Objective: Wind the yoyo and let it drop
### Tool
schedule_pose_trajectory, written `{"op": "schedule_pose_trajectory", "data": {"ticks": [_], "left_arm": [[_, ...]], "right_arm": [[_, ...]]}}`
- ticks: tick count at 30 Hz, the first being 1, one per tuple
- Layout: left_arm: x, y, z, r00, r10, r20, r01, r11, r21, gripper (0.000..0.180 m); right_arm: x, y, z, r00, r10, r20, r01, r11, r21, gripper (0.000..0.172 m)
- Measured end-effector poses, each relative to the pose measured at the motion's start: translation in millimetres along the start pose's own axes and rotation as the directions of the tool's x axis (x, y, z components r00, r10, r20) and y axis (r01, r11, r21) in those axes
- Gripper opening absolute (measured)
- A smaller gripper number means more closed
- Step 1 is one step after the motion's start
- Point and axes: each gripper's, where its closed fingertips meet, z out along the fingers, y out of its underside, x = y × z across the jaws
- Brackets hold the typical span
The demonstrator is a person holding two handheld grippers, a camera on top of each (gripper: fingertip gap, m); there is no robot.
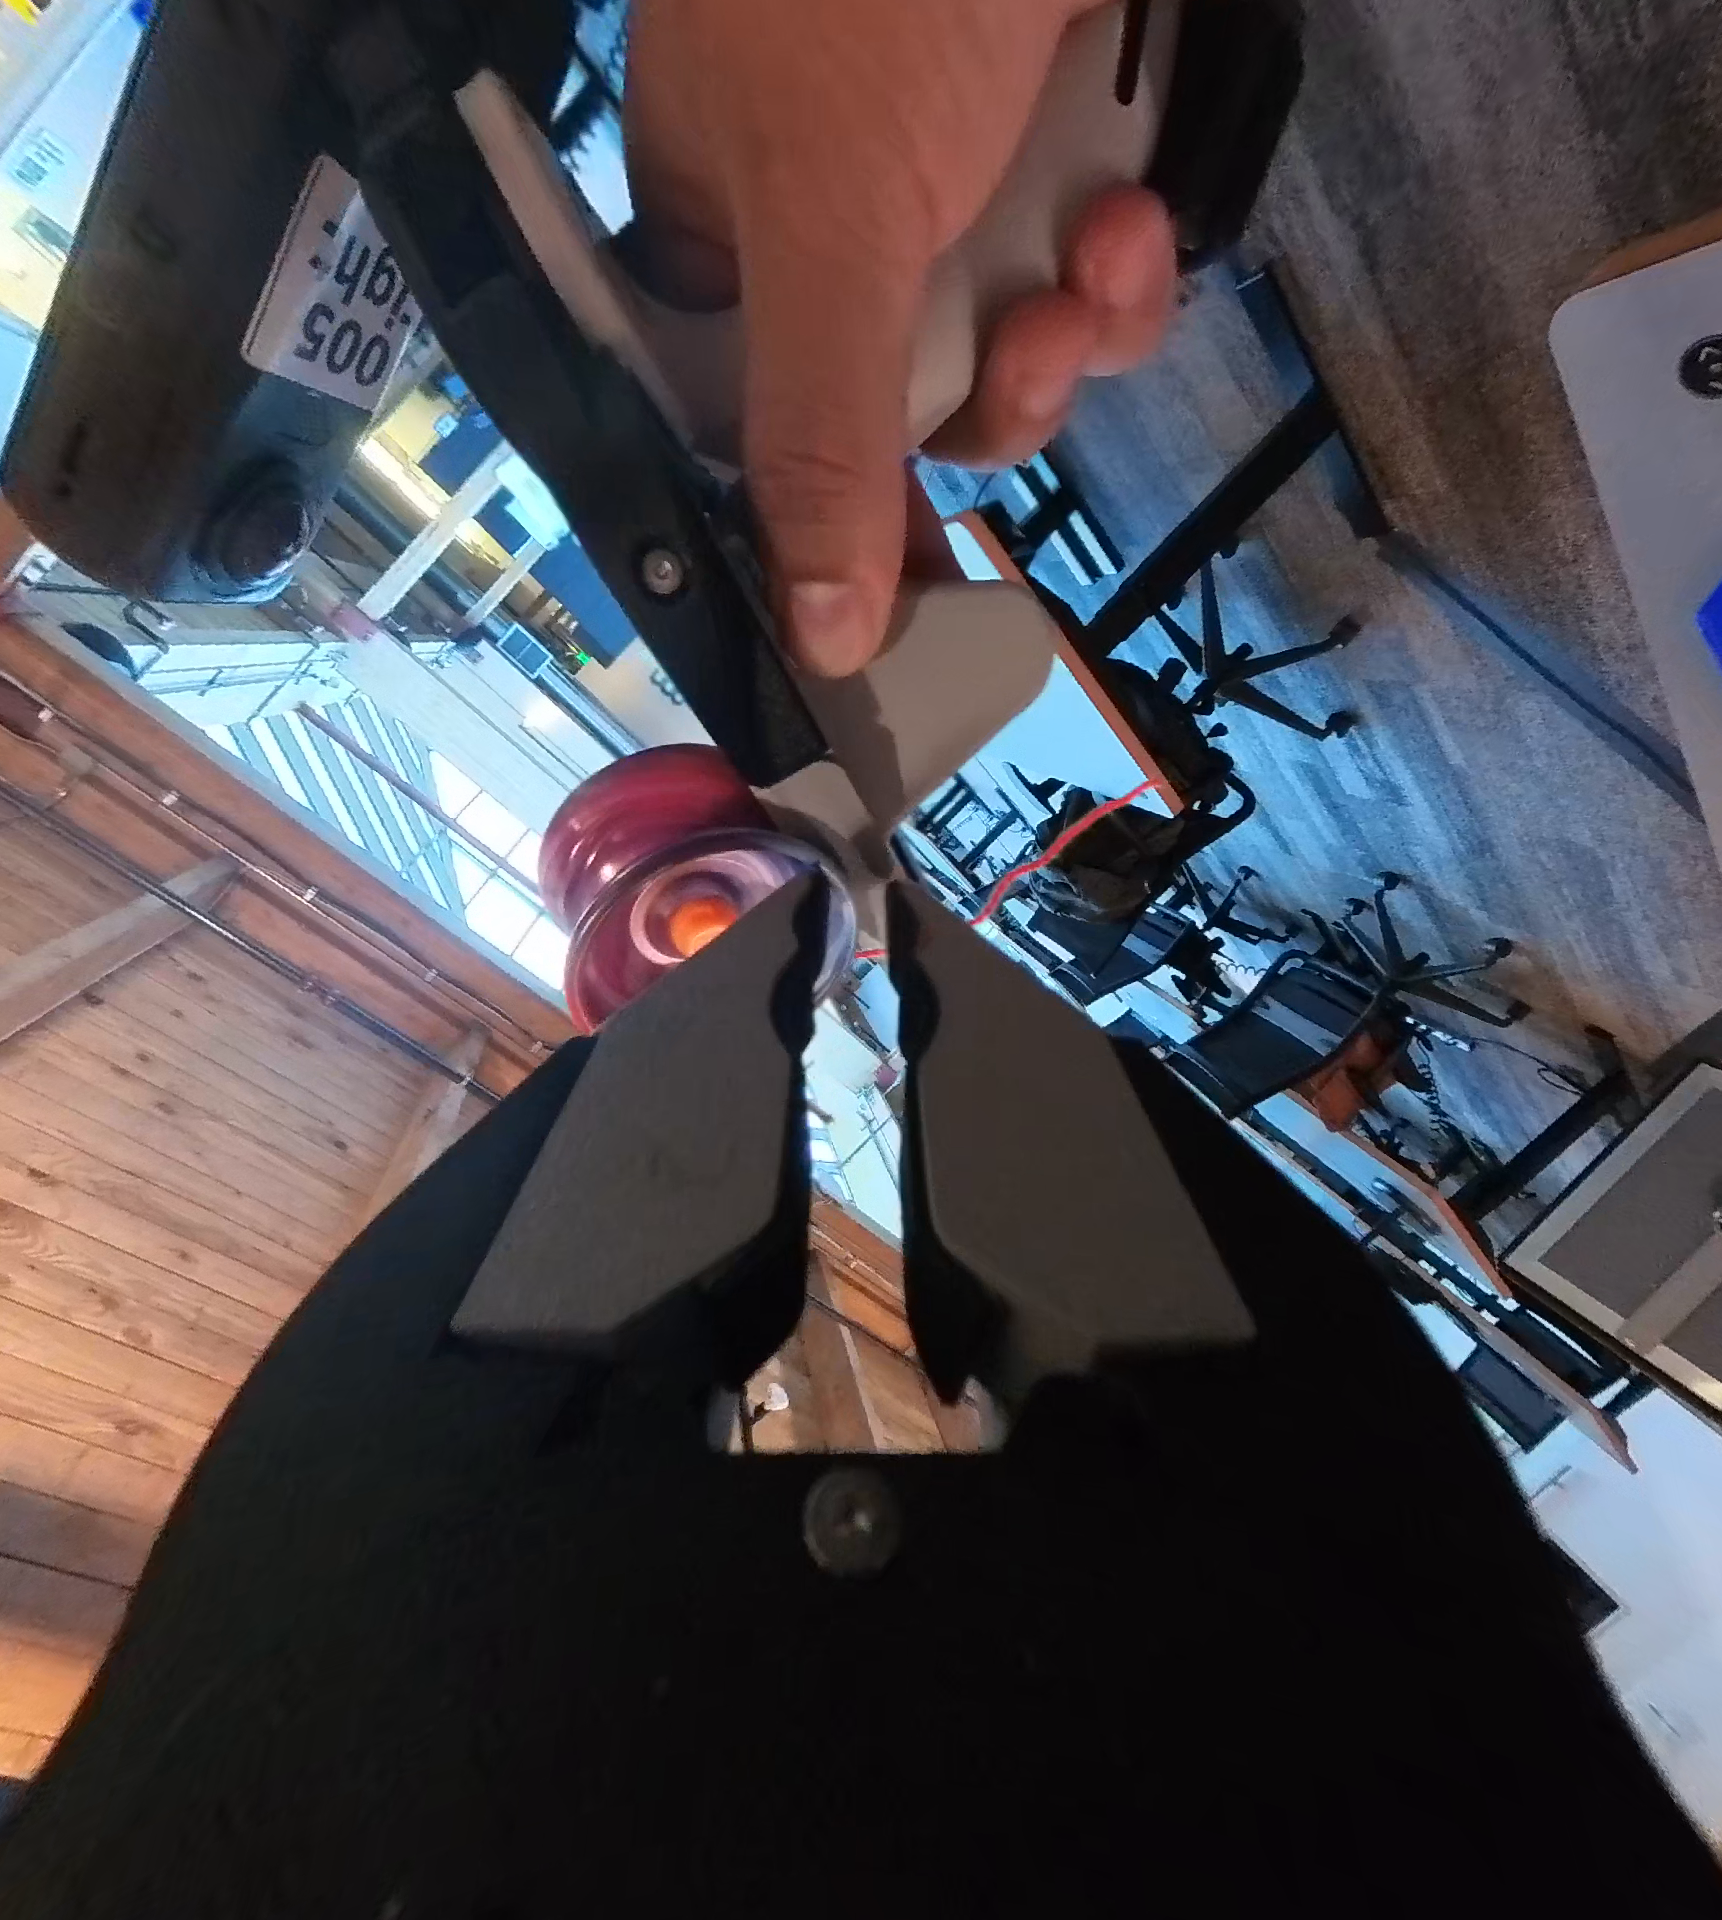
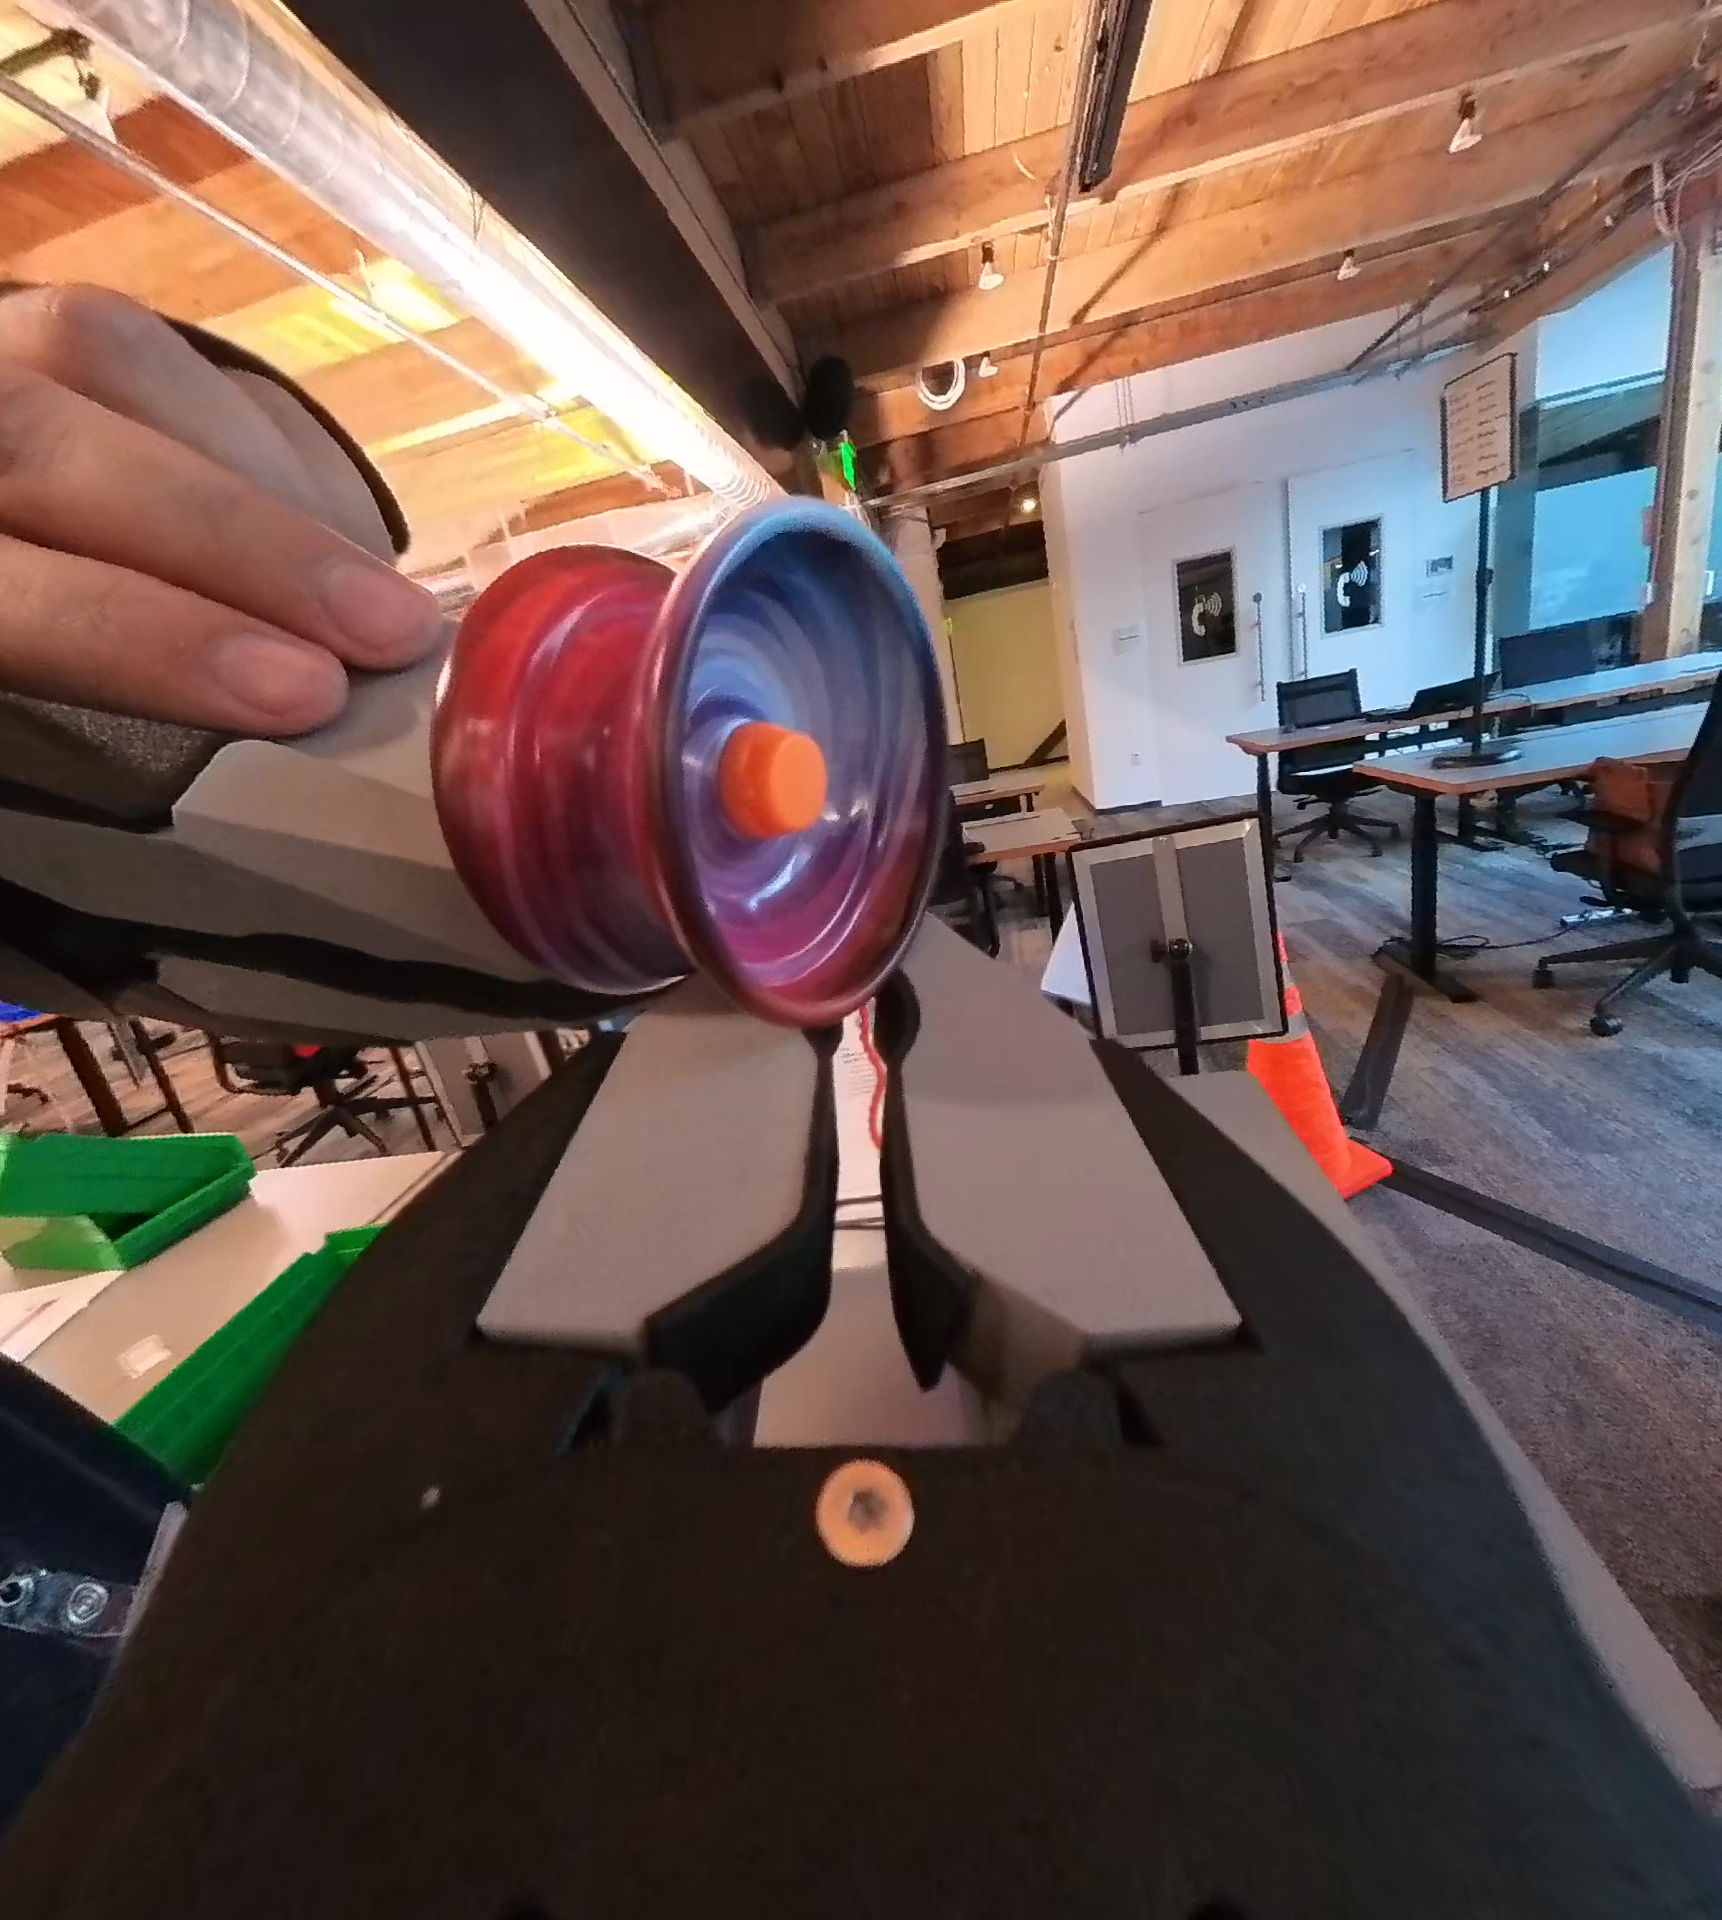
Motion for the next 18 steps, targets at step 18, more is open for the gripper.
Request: {"op": "schedule_pose_trajectory", "data": {"ticks": [18], "left_arm": [[5.9, 1.2, -1.9, 1.0, -0.014, 0.003, 0.014, 1.0, -0.005, 0.012]], "right_arm": [[-0.6, 2.0, -0.1, 1.0, 0.027, 0.012, -0.027, 1.0, -0.002, 0.0]]}}
